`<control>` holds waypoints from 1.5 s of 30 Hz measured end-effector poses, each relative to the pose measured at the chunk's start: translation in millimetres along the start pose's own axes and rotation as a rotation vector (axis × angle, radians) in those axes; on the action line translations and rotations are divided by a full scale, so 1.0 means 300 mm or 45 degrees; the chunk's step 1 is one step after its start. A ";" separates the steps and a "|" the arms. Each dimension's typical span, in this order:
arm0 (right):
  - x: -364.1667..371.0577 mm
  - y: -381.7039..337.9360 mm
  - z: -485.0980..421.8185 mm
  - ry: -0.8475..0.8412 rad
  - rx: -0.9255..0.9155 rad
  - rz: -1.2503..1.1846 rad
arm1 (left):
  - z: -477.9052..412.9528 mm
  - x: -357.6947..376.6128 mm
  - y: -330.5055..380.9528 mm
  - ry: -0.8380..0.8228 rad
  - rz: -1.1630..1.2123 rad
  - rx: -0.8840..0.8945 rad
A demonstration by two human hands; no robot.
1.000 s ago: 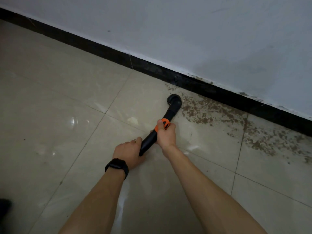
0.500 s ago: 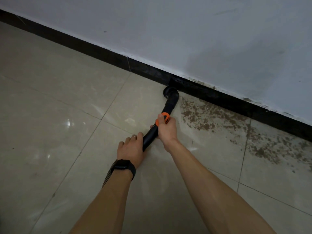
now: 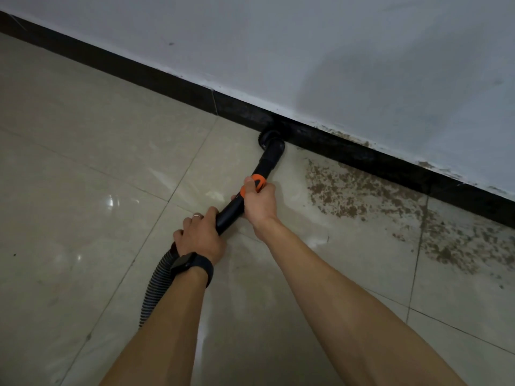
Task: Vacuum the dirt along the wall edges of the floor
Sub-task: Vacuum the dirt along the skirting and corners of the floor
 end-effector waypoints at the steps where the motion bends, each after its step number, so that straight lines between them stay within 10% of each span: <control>1: 0.020 -0.008 0.003 -0.008 0.004 0.013 | -0.005 -0.004 -0.014 0.017 -0.002 -0.007; 13: 0.017 -0.027 0.045 0.084 -0.044 0.159 | 0.014 -0.014 -0.051 0.207 -0.048 0.158; 45: -0.344 0.353 0.486 0.387 0.242 -0.197 | 0.382 0.031 -0.082 -0.478 -0.265 0.579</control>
Point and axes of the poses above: each hand's wrist, its own z-axis away from the middle knuckle, its own x-axis out of the palm, y = z × x, the point moved 5 cm from there along -z, towards the middle knuckle, and after that the axes turned 9 degrees about y, right-handed, at the moved point
